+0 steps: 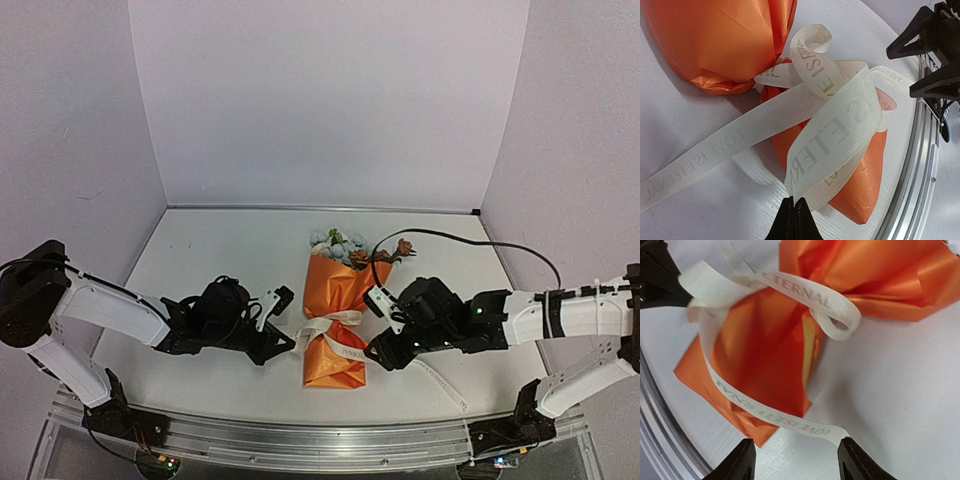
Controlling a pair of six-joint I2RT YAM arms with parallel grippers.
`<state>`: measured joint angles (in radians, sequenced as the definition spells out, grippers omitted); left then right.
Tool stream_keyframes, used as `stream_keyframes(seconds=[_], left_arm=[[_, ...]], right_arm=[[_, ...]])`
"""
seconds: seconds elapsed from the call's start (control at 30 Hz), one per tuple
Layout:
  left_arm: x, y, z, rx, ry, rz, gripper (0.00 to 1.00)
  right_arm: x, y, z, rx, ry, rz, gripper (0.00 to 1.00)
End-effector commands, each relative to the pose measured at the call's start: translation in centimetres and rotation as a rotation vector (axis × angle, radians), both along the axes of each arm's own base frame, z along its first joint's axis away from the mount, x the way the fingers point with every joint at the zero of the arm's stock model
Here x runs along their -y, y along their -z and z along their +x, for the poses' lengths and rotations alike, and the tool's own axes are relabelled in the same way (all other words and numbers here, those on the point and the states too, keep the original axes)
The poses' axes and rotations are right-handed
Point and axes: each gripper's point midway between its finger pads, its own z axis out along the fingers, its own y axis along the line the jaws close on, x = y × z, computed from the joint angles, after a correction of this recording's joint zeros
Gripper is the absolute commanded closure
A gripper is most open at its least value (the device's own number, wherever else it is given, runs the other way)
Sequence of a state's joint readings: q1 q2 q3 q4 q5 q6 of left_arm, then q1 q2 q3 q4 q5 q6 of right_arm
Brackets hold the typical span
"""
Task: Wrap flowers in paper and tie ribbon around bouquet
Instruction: Cross the half-tied ribbon over the folded bouquet.
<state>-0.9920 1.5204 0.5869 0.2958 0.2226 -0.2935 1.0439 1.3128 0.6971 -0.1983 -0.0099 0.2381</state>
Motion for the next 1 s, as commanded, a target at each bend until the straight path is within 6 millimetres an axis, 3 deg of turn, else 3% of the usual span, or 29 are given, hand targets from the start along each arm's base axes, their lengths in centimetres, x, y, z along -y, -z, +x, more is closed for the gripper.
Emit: stream_keyframes(seconds=[0.0,0.13,0.33,0.67,0.9,0.97], left_arm=[[0.8,-2.1,0.8,0.032,-0.019,-0.050,1.00],[0.5,-2.3,0.8,0.035,-0.031,-0.047,1.00],[-0.1,-2.4,0.9,0.037,-0.050,-0.044,1.00],[-0.8,-2.3,1.0,0.033,-0.085,-0.033,1.00],[-1.7,-2.5,0.9,0.027,-0.124,-0.040,1.00],[-2.2,-2.2,0.9,0.017,-0.144,-0.038,1.00]], right_arm=[[-4.4,-2.1,-0.3,-0.055,-0.116,0.070,0.46],[-6.5,-1.9,0.1,-0.088,-0.150,0.077,0.50],[-8.0,-1.3,-0.1,-0.130,-0.182,0.084,0.52],[-6.9,-0.3,-0.7,-0.172,-0.149,0.067,0.71],[-6.4,0.0,-0.7,-0.185,-0.123,0.050,1.00],[-5.8,0.0,-0.2,-0.158,-0.093,0.029,1.00]])
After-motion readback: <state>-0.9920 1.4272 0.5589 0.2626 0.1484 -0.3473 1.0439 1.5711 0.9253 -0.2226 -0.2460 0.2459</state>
